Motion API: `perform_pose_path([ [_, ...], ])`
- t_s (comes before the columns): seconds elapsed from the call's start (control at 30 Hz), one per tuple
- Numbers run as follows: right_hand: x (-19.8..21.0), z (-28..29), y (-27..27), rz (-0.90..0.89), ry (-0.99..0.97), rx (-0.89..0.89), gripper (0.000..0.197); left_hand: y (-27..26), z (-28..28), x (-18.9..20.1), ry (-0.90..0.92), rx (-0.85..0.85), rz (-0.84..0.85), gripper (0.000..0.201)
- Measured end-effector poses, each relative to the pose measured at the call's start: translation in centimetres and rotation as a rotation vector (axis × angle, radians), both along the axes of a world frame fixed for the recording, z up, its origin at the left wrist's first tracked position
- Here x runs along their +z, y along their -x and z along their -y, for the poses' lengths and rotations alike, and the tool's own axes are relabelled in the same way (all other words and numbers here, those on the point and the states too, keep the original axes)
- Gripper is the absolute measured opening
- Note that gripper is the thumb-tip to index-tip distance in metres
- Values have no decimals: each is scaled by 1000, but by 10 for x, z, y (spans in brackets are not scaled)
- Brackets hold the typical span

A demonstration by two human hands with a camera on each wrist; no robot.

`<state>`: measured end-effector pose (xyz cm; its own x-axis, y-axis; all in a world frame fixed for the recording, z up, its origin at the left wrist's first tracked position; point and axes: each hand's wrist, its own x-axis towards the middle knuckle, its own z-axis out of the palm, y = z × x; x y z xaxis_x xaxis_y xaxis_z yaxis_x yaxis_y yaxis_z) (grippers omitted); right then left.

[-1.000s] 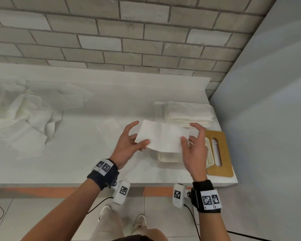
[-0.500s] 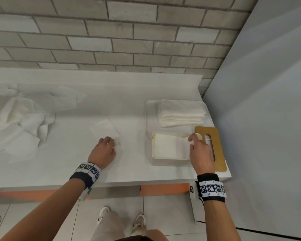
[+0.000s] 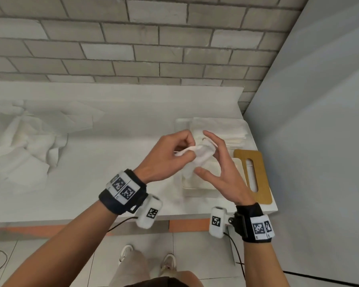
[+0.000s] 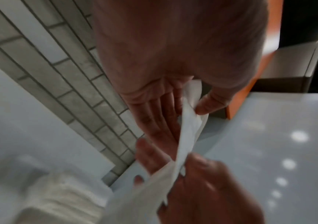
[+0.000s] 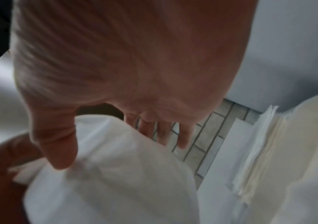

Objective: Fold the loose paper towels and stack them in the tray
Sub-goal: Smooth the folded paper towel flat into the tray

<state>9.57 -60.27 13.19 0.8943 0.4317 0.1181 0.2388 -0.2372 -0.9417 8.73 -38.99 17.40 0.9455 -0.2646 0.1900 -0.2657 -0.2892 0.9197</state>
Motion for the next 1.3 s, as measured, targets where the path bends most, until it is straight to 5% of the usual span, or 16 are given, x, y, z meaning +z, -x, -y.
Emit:
perform_pose_path([
  [0.2, -8, 38, -3, -186, -149, -262, 59, -23, 18, -13, 217, 276, -34, 13],
  [0.27, -18, 51, -7, -186, -75, -333, 60, -26, 25, -32, 196, 291, -126, 32],
  [0.37, -41, 64, -19, -203, 97, -347, 65, -30, 37, -71, -24, 272, -140, 68],
  [0.53, -80, 86, -43, -174, 289, -453, 73, -32, 44, -127, -269, 346, -157, 56],
  [0.73, -97, 77, -42, 10, 702, -493, 70, -25, 52, -148, -708, 239, -31, 61],
  [0.93, -93, 68, -40, 103, 890, -489, 61, -25, 54, -140, -834, 202, -57, 69],
  [1.03, -82, 66, -39, 175, 825, -545, 41, -35, 50, -132, -834, 254, 170, 53],
  [1.13, -77, 49, -44, 176, 747, -377, 18, -50, 60, -128, -763, 31, 271, 16],
  [1.3, -106, 39, -60, -144, 1017, -165, 52, -70, 76, -138, -1002, -314, 11, 14],
])
